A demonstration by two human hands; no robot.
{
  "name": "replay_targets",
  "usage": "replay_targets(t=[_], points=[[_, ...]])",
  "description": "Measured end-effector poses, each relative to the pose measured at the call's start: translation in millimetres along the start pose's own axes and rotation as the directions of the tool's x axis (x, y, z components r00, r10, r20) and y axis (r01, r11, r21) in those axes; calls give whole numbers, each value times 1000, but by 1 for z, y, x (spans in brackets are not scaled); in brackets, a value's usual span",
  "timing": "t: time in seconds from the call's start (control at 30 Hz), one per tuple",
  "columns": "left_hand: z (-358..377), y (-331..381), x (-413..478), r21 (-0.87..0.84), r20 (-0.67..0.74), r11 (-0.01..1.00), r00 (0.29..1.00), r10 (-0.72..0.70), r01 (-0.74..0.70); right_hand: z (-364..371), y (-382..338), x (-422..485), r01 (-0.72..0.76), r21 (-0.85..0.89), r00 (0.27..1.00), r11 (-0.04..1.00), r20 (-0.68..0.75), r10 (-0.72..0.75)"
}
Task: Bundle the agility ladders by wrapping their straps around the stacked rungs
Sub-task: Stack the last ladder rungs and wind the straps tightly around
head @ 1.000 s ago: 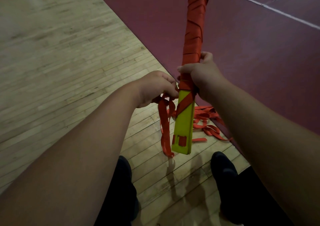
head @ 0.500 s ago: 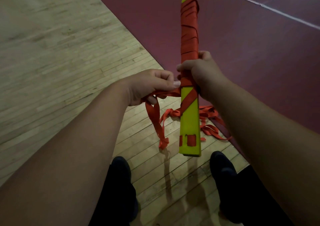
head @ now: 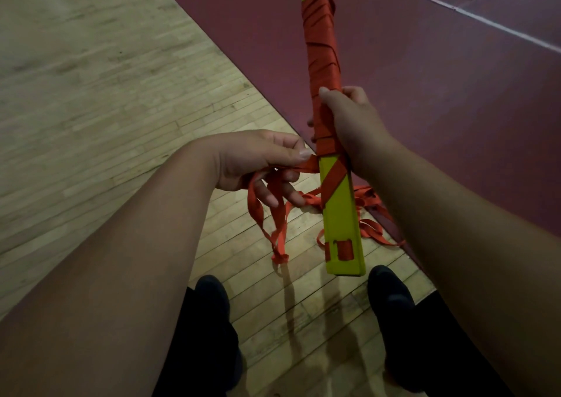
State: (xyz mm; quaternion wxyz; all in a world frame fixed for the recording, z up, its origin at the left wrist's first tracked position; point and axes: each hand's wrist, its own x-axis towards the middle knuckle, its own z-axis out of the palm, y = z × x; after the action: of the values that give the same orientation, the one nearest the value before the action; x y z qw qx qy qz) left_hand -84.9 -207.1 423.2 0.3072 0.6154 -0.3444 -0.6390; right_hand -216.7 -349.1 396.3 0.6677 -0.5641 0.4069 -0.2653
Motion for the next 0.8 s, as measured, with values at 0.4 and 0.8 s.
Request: replay_targets(t=[0.4, 0.8], points=[[-5, 3, 3, 382, -251, 924, 966, 66, 36, 1, 4, 4, -7, -4, 1000, 1000, -27, 7], [6, 10, 4, 550, -286, 830, 954, 85, 91, 7, 12, 6, 13, -80, 997, 997, -68, -18]])
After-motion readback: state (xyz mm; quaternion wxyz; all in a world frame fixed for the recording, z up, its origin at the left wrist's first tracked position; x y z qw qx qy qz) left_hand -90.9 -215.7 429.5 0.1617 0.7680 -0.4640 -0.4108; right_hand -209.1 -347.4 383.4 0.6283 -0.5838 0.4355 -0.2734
